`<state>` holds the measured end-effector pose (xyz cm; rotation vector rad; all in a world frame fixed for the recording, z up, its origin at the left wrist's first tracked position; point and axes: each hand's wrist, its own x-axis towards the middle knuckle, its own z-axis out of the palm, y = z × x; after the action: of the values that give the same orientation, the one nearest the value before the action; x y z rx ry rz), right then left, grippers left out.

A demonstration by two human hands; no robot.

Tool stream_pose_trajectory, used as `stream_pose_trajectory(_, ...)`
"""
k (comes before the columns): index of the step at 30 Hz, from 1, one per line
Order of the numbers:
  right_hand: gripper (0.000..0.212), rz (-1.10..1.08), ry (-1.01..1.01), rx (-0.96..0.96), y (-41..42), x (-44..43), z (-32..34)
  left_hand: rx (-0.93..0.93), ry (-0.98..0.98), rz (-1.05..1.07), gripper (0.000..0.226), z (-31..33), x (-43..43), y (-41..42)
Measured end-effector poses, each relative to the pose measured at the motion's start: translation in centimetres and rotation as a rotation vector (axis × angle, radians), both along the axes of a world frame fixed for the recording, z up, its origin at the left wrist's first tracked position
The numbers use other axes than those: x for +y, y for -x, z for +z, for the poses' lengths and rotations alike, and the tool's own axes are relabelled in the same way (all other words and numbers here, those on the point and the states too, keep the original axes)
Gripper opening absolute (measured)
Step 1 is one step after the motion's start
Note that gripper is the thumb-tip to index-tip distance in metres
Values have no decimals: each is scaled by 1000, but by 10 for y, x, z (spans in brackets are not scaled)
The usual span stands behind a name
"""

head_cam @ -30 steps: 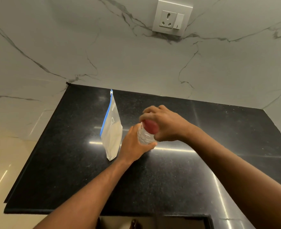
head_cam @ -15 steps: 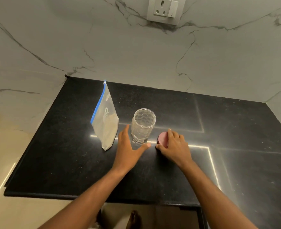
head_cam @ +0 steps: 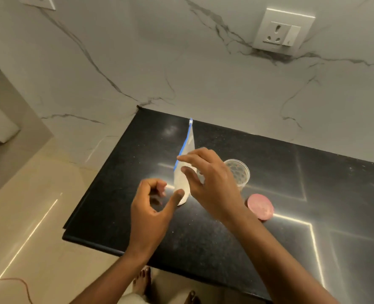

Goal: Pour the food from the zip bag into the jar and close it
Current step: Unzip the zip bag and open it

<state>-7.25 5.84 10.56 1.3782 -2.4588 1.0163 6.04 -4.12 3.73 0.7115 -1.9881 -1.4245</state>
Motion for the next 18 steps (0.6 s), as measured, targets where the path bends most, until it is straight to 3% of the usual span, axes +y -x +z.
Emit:
stream_pose_trajectory(2,25,-28,-36,-11,13,-21,5,44,-34,-18,41,9,-13,10)
stream_pose_trajectory(5,22,-200,-18,-145,52,-46,18,137,-132,-61,28,21,-36,39)
stream_pose_trajectory(8,53,-317,-148,-199,90,-69,34,94,-217,-63,26,26,-68,84)
stream_pose_trajectory(10,70,-347,-264,-214,104,-82,38,-8,-168,-104,29,26,-92,116)
stream_pose_trajectory(14,30,-340,-330,-230,112,-101,33,-162,-9,-366,41,31,-127,164)
stream_pose_trajectory(18,17,-277,-290,-285,114,-97,25,-117,-17,-619,28,40,-144,183)
